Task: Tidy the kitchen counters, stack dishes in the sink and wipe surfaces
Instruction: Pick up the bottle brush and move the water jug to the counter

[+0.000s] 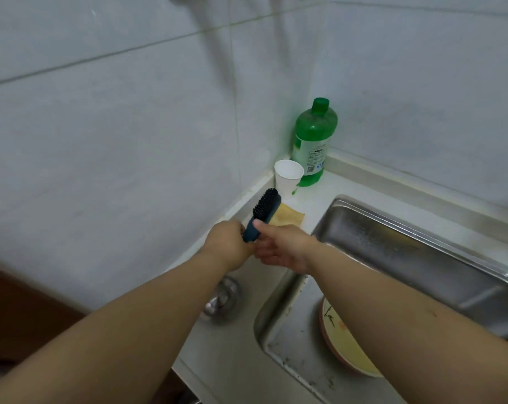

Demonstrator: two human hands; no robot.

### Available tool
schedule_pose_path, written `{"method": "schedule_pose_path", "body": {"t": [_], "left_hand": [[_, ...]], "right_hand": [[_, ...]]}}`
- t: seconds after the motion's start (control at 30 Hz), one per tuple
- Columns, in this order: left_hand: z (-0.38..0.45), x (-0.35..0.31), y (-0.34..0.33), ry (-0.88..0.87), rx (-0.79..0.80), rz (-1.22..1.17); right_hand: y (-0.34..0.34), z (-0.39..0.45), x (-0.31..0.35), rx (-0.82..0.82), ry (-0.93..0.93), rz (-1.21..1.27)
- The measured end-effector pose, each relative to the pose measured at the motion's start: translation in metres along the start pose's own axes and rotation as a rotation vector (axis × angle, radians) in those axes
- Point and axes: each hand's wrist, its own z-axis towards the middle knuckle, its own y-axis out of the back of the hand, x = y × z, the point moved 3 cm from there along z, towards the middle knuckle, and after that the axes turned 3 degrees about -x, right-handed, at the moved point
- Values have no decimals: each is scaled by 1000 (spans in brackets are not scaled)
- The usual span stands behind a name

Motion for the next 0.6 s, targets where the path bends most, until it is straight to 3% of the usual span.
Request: {"method": "schedule_pose_path", "body": {"t": [0.07,0.2,0.3,0.43,0.6], "left_hand": [[-8,-3,3,-15,19,-40],[-27,3,10,33,19,-192],[-46,19,14,150,50,90],[-76,36,7,253,313,402],[-84,38,-4,371,369,309]], "right_hand": [[-12,-6,-2,46,19,20],[-10,-14,-5,-104,62,157],[-1,-26,-12,-130,15,181],[4,-38,-29,-98,-87,267],[-11,-45,-51,-28,-122,237]]}}
